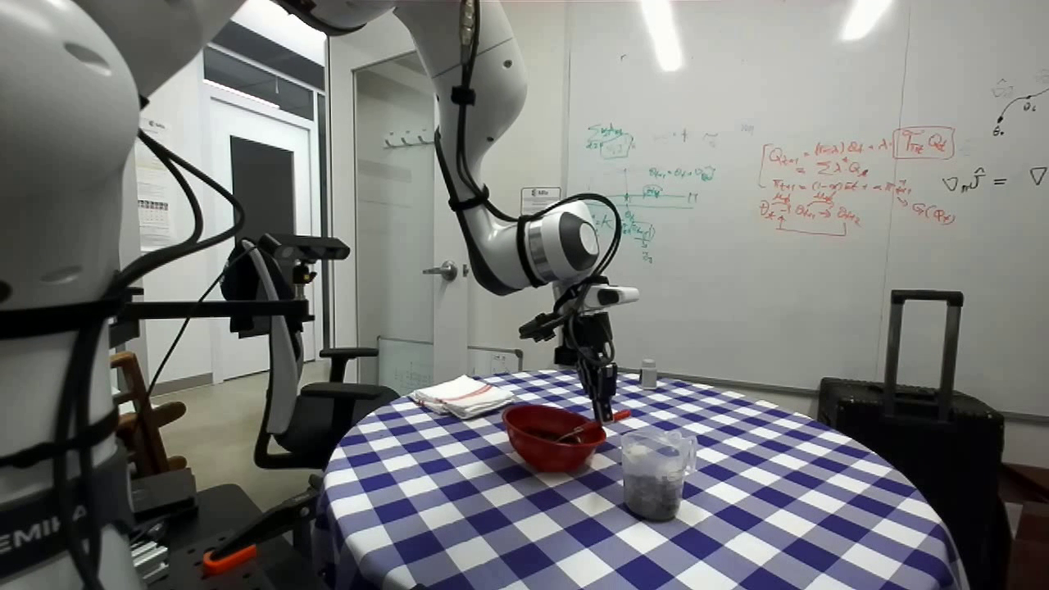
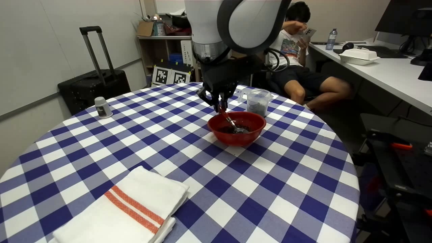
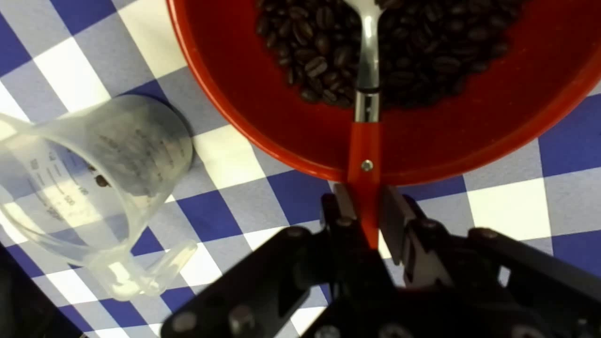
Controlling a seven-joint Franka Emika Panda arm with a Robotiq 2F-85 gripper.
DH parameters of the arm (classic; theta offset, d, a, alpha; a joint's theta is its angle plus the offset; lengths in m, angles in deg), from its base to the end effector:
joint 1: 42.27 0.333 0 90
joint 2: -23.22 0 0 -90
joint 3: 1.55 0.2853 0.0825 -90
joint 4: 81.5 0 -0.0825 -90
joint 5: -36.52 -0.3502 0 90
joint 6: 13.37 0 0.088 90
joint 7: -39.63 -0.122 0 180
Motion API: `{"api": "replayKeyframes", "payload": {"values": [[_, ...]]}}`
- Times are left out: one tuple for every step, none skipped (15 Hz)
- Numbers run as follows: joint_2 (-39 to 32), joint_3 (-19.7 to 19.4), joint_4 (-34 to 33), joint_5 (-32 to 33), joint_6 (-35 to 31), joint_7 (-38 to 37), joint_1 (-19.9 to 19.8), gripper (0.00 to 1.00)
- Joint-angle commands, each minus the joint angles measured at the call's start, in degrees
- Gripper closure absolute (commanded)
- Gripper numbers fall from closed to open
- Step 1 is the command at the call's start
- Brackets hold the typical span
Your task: Use the spoon to scoop beams and transfer them to the jug
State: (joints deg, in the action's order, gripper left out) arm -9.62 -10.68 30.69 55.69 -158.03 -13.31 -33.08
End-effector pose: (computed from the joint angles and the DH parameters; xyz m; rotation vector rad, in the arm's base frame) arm 0.5806 0.0015 0.1696 2.7451 -0.8836 0.1687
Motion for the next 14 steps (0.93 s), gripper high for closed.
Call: {"api": "replayKeyframes", "payload": {"values": [[1.99, 0.05, 1.07, -1.82, 2.60, 3.00, 0.09, 0.91], [2.17, 0.19, 1.07, -1.94, 3.06, 3.19, -0.01, 0.91], [2.41, 0.30, 1.09, -2.03, 3.38, 3.34, -0.09, 0.91], [2.65, 0.46, 1.09, -2.20, 3.61, 3.43, -0.18, 0.91], [2.78, 0.74, 0.98, -2.66, 3.69, 3.60, -0.42, 0.91], [2.84, 1.06, 0.84, -3.30, 3.78, 3.79, -0.66, 0.91], [2.84, 1.45, 0.62, -4.33, 3.76, 4.07, -0.95, 0.91], [2.87, 1.77, 0.46, -5.37, 3.85, 4.47, -1.16, 0.91], [2.89, 2.30, 0.13, -6.82, 4.07, 5.27, -1.59, 0.91], [2.97, 2.72, -0.12, -8.31, 4.33, 6.12, -1.98, 0.91], [3.14, 3.15, -0.41, -9.87, 4.58, 7.08, -2.48, 0.91], [3.29, 3.30, -0.68, -11.12, 4.71, 7.70, -2.82, 0.91], [3.53, 3.30, -0.95, -12.28, 4.76, 8.27, -3.18, 0.91], [3.78, 3.25, -1.21, -13.28, 4.89, 8.74, -3.48, 0.91]]}}
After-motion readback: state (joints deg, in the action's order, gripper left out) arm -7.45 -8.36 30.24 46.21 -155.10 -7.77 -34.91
